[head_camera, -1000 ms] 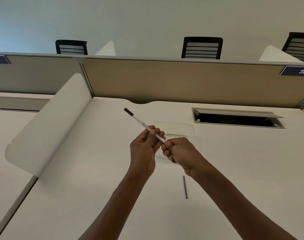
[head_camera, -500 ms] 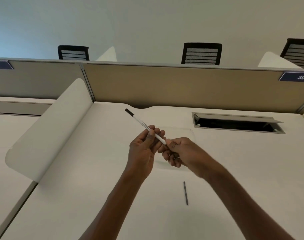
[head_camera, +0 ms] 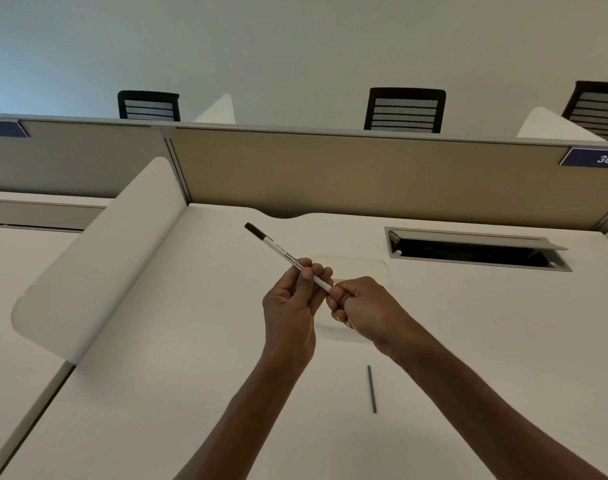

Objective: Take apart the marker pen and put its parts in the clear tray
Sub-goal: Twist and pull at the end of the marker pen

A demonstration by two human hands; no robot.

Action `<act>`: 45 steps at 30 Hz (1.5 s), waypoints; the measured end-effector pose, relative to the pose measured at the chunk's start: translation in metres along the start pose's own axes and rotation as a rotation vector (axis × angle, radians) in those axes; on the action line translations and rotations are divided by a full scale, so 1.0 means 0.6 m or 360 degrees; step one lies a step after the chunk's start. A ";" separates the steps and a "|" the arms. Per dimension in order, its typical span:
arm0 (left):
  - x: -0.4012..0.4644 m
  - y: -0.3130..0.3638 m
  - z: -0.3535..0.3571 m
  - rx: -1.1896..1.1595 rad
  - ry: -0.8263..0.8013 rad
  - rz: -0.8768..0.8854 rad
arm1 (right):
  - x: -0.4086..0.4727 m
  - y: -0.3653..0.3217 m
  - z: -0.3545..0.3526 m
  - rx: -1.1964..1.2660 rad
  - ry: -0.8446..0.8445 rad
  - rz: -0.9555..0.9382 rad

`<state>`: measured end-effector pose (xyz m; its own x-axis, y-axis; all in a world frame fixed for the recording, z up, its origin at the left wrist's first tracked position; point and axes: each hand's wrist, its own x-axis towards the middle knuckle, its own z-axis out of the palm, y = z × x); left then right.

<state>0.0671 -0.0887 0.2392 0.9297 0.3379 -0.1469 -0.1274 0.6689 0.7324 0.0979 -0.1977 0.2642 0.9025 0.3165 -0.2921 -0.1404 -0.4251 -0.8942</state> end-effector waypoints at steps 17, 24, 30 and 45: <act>0.010 0.012 0.002 -0.0219 0.0117 -0.0099 | 0.021 -0.002 -0.014 -0.0207 -0.0206 -0.0161; 0.005 0.016 -0.002 -0.0138 -0.0101 -0.0165 | 0.025 -0.011 -0.067 0.0538 -0.0816 0.0398; 0.005 0.012 -0.002 -0.0034 -0.0049 -0.0080 | 0.015 -0.001 -0.044 0.0535 -0.0596 0.0272; -0.010 0.005 0.029 -0.0283 0.0233 -0.0078 | 0.013 0.049 0.031 -0.1294 0.1019 -0.1072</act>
<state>0.0673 -0.0999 0.2537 0.8779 0.3858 -0.2837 -0.1544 0.7888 0.5950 0.0934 -0.1922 0.2295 0.7655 0.3018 0.5682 0.5171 -0.8141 -0.2642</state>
